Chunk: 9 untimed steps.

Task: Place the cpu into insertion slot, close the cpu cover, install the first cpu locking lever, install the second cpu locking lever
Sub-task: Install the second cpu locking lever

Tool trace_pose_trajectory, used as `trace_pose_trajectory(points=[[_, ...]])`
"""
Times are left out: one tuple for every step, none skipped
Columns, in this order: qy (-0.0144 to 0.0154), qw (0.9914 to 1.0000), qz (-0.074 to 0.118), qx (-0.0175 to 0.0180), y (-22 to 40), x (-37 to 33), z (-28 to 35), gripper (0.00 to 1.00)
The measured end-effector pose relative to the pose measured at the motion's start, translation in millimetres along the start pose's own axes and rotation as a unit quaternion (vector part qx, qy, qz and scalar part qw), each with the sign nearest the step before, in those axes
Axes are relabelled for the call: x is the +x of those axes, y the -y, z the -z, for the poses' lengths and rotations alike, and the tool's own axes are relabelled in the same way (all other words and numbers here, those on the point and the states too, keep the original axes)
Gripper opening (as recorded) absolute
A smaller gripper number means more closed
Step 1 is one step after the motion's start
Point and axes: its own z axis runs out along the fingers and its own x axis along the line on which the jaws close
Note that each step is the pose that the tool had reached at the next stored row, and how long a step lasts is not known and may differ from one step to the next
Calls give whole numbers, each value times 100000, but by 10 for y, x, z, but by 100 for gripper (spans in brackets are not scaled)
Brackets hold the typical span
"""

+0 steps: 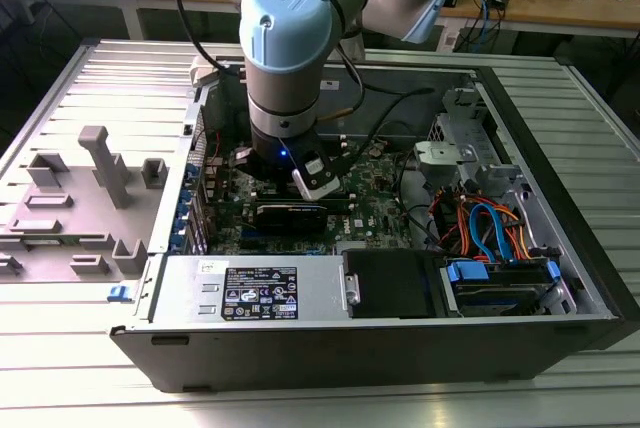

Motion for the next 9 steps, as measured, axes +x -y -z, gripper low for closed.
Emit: trace_pose_trajectory(points=[[-1, 100000, 3, 0, -12, -1, -3, 11], [-1, 100000, 11, -4, -12, -1, -4, 11], [-4, 100000, 11, 0, -12, 0, -4, 11], [3, 100000, 4, -12, -13, 1, -7, 11], [2, 100000, 5, -8, -12, 3, -9, 11], [3, 100000, 3, -5, -12, 4, -10, 11], [-1, 100000, 6, -30, -11, 6, -17, 11], [-1, 100000, 4, -15, -11, 6, -17, 11], [1, 100000, 3, -7, -11, 7, -17, 11]])
